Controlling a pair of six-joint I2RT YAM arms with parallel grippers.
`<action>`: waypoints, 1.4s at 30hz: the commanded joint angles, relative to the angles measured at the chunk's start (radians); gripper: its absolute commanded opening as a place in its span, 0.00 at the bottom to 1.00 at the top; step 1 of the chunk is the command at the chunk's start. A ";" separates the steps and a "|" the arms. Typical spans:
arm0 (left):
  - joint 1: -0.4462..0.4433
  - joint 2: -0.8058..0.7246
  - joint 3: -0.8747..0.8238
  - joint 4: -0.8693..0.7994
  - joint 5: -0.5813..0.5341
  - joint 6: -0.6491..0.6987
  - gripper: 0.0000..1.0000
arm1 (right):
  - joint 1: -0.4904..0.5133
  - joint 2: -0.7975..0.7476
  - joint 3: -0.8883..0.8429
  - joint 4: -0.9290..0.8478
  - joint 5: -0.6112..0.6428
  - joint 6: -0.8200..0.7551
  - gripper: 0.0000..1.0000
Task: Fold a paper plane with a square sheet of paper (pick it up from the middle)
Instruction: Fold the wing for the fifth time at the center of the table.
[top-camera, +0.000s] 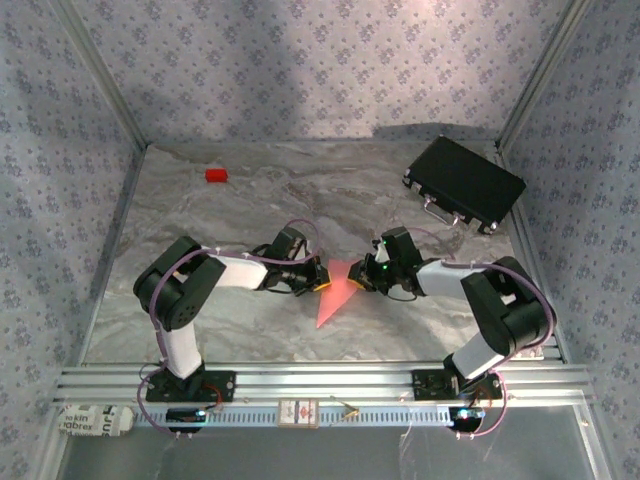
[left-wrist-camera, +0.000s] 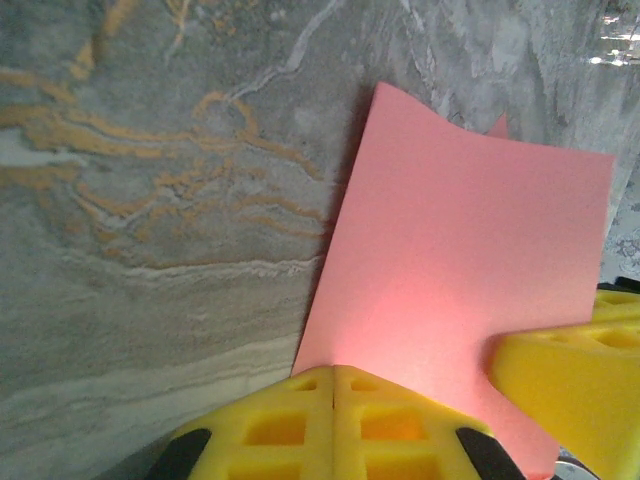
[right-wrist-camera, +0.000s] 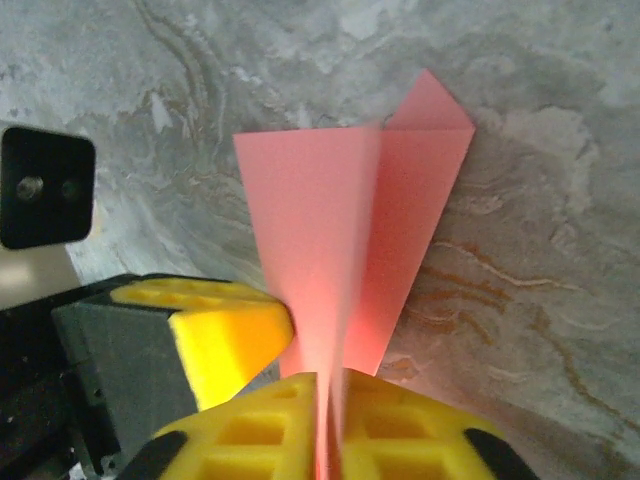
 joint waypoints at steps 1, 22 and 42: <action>-0.005 0.001 0.008 -0.044 -0.022 0.030 0.07 | -0.006 0.014 0.021 -0.042 -0.019 -0.015 0.08; -0.371 -0.273 0.069 -0.417 -0.588 0.579 0.48 | -0.008 -0.149 -0.093 0.056 0.134 0.275 0.03; -0.482 -0.127 0.154 -0.478 -0.814 0.663 0.38 | -0.010 -0.160 -0.094 0.035 0.138 0.271 0.03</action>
